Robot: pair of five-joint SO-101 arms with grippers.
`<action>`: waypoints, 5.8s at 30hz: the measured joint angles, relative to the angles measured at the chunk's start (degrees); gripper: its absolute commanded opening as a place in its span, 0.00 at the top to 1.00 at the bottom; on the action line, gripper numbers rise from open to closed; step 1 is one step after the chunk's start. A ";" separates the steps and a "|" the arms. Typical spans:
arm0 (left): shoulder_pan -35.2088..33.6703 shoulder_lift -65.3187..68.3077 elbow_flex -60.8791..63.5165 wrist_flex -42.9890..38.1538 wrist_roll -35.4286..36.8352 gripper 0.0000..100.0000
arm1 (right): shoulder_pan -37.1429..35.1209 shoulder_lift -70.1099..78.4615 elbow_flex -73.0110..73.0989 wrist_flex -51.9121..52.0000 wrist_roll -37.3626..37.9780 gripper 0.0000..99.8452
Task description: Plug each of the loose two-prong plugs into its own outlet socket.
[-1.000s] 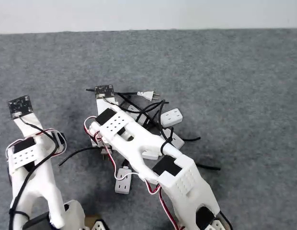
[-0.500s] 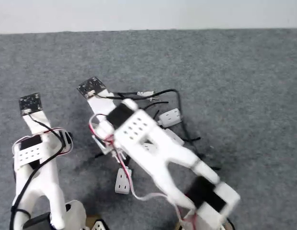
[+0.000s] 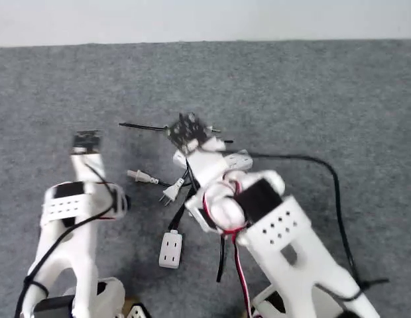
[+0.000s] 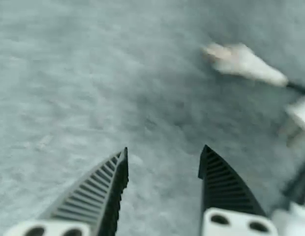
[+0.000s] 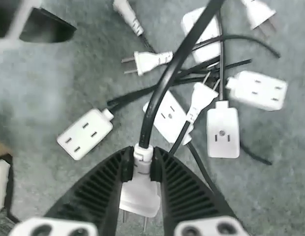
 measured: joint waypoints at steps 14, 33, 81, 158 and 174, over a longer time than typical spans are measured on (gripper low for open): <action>18.11 -0.35 4.04 3.08 -0.26 0.77 | 4.04 -8.18 24.97 -21.54 -1.93 0.99; 27.25 -8.88 6.68 9.32 10.99 0.77 | 6.42 -8.18 24.97 -21.54 -2.11 0.99; 32.97 24.97 -16.09 -0.88 32.53 0.65 | 14.07 -8.18 24.97 -21.98 -3.52 0.99; 25.49 -11.25 0.35 2.64 11.87 0.99 | 16.70 2.02 17.93 -15.82 -2.11 0.99; 22.77 14.15 -4.92 2.90 -4.92 0.99 | 5.10 -23.65 22.07 -10.29 3.43 0.99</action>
